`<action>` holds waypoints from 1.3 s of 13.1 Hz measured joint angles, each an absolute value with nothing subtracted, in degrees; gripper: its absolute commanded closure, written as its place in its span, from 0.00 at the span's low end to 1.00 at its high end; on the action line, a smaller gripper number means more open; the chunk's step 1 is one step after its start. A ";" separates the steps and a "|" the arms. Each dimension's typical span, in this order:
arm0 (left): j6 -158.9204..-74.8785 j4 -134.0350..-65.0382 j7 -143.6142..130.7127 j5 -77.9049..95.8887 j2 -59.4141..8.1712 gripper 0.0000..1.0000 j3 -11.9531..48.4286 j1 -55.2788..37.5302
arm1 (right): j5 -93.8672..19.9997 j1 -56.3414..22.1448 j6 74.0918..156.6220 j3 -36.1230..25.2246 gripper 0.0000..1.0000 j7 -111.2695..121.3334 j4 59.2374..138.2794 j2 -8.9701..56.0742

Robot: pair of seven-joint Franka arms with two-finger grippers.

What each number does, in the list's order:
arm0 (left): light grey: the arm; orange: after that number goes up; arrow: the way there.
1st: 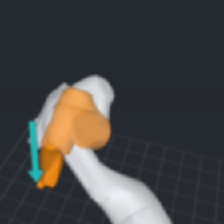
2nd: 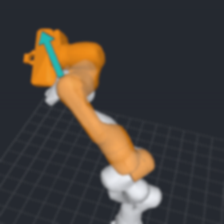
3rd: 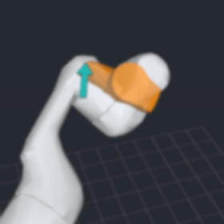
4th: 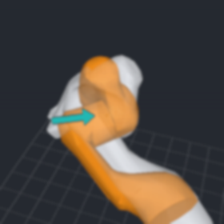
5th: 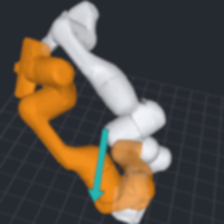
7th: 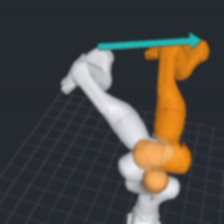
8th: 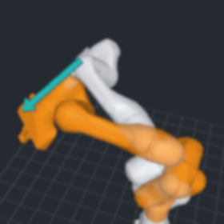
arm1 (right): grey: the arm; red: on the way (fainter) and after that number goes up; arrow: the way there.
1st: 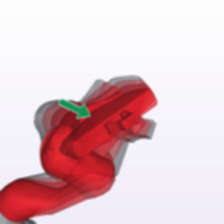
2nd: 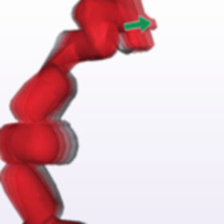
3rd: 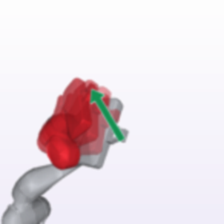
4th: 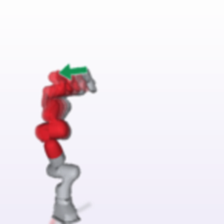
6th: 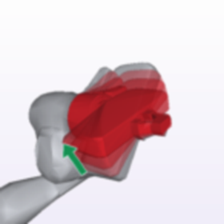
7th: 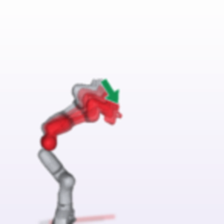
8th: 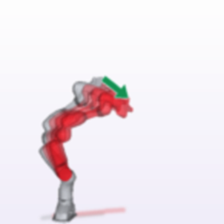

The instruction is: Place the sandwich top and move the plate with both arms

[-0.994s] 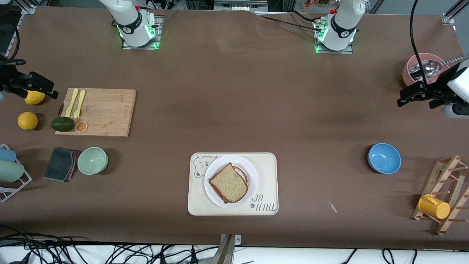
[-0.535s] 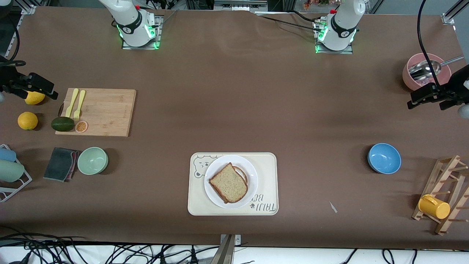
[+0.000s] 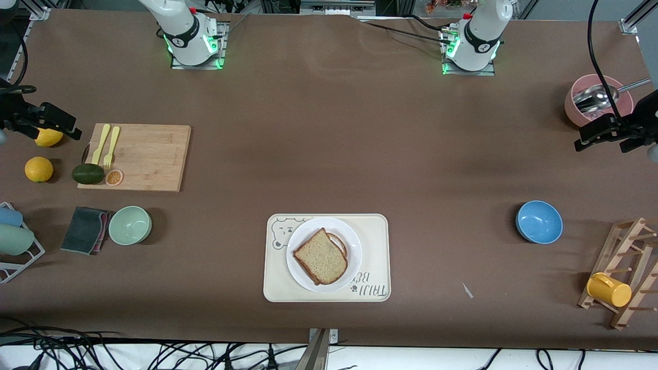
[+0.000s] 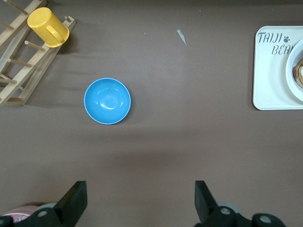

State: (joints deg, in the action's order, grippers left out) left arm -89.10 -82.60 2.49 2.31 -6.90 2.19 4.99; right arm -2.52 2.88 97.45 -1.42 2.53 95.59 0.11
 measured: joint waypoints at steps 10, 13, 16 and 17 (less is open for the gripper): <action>-89.07 -82.60 3.67 2.31 -6.88 0.00 -5.16 -2.83 | -2.52 2.88 97.53 -1.42 0.00 2.53 95.59 0.32; -89.07 -82.68 3.68 2.31 -6.69 0.00 -5.64 -2.80 | -2.51 2.88 97.53 -1.42 0.00 2.53 95.59 0.32; -91.84 -82.72 3.71 2.31 -6.42 0.00 -6.11 -2.69 | 0.25 2.88 97.53 -1.27 0.00 2.53 95.59 0.32; -92.60 -82.74 3.72 2.31 -6.41 0.00 -6.10 -2.69 | 0.71 2.87 97.51 -1.22 0.00 2.56 95.59 0.32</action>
State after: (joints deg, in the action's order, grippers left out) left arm -92.60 -82.74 3.72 2.31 -6.41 -6.10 -2.69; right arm 0.71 2.87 97.51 -1.22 2.56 95.59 0.32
